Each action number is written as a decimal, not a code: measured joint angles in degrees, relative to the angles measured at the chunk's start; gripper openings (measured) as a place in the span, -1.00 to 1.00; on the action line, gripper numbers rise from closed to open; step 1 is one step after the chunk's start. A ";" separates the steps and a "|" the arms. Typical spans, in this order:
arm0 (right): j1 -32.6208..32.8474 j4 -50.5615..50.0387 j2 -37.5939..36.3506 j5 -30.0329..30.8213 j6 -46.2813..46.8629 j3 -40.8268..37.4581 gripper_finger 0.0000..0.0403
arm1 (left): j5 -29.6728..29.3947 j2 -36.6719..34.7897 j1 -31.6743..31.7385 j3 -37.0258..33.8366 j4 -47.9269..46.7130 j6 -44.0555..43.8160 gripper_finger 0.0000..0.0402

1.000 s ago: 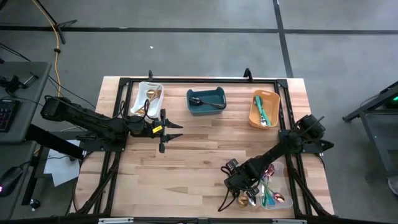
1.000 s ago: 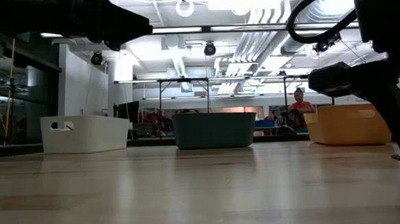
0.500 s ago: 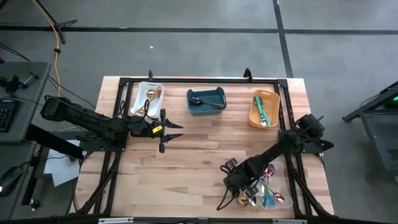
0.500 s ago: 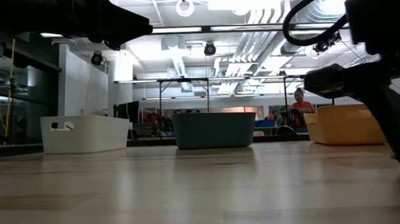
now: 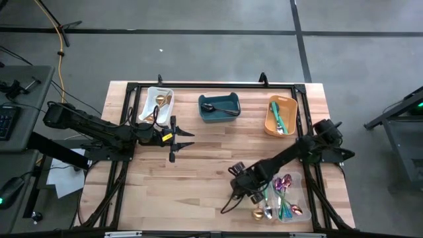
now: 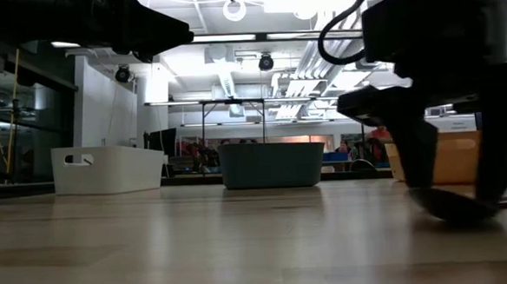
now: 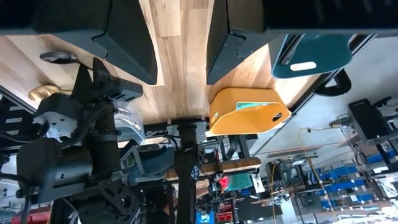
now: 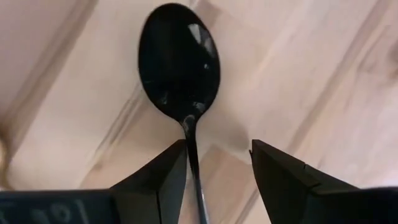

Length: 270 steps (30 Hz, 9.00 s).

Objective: Sort silverware by color (type)
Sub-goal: Put the black spoon into the blue bin

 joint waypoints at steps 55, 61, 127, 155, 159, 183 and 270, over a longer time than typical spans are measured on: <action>-21.86 1.43 -0.15 -4.01 29.49 0.09 -0.15 | -5.58 -0.20 0.04 0.00 -1.75 2.42 -0.35; -21.07 1.84 -0.15 -1.60 25.78 0.09 -0.15 | -5.55 -0.20 0.04 0.00 -1.78 4.10 -0.35; -14.23 -5.63 -2.85 -7.59 21.81 0.07 -0.15 | -1.69 -23.96 1.33 -13.88 -0.35 -4.03 -0.35; -17.20 -6.91 -3.23 -0.73 32.12 -0.76 -0.15 | -1.64 -23.96 -3.59 -13.84 -3.41 -11.72 -0.35; -17.20 -7.08 -2.51 -0.39 32.61 -0.76 -0.15 | -1.66 -23.94 -4.22 -13.84 -3.21 -11.68 -0.35; -18.55 -9.94 -5.24 -1.20 38.14 -1.11 -0.97 | -1.88 -23.94 -4.22 -13.81 0.27 -10.03 -0.35; -50.09 5.07 3.23 3.43 -13.57 16.28 -1.00 | -2.54 -24.05 -4.09 -13.81 4.31 -0.58 -0.35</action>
